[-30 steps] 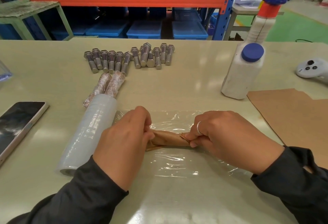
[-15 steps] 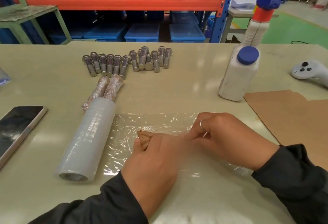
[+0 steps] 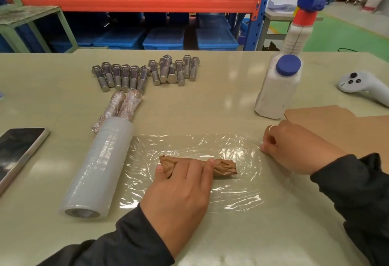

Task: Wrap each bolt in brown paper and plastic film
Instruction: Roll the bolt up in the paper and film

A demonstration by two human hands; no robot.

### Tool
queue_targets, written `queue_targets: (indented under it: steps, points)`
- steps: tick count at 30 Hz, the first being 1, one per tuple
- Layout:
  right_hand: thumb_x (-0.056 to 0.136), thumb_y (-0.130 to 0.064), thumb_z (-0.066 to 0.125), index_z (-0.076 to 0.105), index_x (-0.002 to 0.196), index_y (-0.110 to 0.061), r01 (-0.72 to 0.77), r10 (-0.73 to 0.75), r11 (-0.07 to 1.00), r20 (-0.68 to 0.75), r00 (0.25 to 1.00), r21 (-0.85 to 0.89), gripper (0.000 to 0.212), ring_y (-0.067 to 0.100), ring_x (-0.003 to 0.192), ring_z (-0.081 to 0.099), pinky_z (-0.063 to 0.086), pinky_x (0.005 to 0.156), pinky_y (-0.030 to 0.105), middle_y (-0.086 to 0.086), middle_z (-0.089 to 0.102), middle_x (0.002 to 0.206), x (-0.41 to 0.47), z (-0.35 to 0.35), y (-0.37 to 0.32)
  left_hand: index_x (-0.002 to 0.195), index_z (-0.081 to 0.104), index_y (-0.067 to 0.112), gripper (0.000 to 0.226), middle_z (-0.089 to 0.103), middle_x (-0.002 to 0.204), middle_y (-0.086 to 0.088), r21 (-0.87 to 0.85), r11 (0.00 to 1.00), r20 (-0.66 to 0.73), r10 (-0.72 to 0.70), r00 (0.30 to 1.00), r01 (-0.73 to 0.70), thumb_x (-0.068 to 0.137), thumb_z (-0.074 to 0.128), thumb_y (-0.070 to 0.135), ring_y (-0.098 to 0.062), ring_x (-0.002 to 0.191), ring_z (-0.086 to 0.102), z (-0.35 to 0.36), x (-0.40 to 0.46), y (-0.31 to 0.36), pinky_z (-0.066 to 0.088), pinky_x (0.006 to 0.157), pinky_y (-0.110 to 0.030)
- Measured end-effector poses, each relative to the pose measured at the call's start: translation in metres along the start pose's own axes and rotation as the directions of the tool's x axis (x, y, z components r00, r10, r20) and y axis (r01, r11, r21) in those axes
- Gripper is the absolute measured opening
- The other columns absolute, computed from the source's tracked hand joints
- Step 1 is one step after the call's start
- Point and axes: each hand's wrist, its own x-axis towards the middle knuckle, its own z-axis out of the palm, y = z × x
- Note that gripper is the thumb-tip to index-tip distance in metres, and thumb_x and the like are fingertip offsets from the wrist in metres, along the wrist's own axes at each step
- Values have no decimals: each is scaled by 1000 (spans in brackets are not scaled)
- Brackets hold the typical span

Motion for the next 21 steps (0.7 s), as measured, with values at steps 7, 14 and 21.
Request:
queue_targets:
  steps: [7, 14, 21]
  points:
    - [85, -14, 59, 53, 87, -7, 64, -267, 342, 31, 963, 938, 10, 13, 44, 51, 44, 42, 21, 4, 61, 61, -12, -18, -5, 101, 72, 5, 48, 63, 69, -7, 6, 1000, -13, -5, 1000, 5, 74, 32, 4, -25, 55, 60, 0, 0, 0, 54, 48, -41]
    - [84, -8, 57, 53, 100, -13, 100, -480, 111, -34, 877, 989, 17, 10, 52, 59, 49, 50, 20, 3, 66, 70, -21, 10, -39, 98, 72, 1, 45, 61, 67, -9, -15, 1000, -12, -27, 1000, 27, 76, 33, 5, -26, 57, 60, 0, -2, -1, 55, 48, -40]
    - [91, 6, 43, 41, 128, -26, 162, -530, 248, -6, 848, 955, 50, 16, 72, 67, 54, 71, 23, -2, 67, 84, -20, 22, -49, 103, 70, 0, 46, 61, 64, -7, -144, 983, -31, -123, 992, 117, 73, 35, 4, -25, 55, 61, -4, -1, -6, 49, 44, -28]
